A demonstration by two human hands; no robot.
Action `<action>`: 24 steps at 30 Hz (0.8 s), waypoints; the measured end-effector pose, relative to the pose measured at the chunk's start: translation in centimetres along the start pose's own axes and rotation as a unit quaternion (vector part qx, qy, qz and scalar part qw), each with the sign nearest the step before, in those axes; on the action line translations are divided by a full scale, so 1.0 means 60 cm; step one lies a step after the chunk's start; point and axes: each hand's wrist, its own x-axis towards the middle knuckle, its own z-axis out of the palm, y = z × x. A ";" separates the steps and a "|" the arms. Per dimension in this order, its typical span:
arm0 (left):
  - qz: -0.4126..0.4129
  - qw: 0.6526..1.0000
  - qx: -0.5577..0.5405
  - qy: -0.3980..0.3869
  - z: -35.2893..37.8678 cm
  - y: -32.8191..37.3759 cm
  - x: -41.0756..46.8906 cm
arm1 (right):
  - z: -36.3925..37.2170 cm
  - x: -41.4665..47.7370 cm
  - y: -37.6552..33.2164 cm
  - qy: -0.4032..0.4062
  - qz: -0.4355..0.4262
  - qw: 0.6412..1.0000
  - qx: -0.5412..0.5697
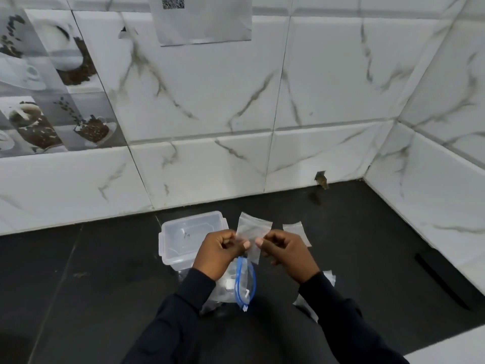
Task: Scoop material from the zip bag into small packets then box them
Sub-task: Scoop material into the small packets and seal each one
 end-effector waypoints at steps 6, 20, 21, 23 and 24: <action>-0.031 0.999 -0.008 -0.038 0.070 -0.006 0.024 | -0.065 -0.009 0.022 0.070 0.005 0.997 0.020; -0.243 0.955 0.099 -0.137 0.290 -0.174 0.031 | -0.190 -0.087 0.237 0.132 0.255 0.953 -0.100; -0.252 0.951 0.116 -0.135 0.299 -0.191 0.028 | -0.188 -0.093 0.253 0.129 0.277 0.945 -0.116; -0.254 0.948 0.148 -0.118 0.312 -0.206 0.027 | -0.186 -0.100 0.272 0.127 0.303 0.930 -0.164; -0.247 0.948 0.170 -0.104 0.315 -0.208 0.027 | -0.185 -0.102 0.275 0.130 0.311 0.923 -0.185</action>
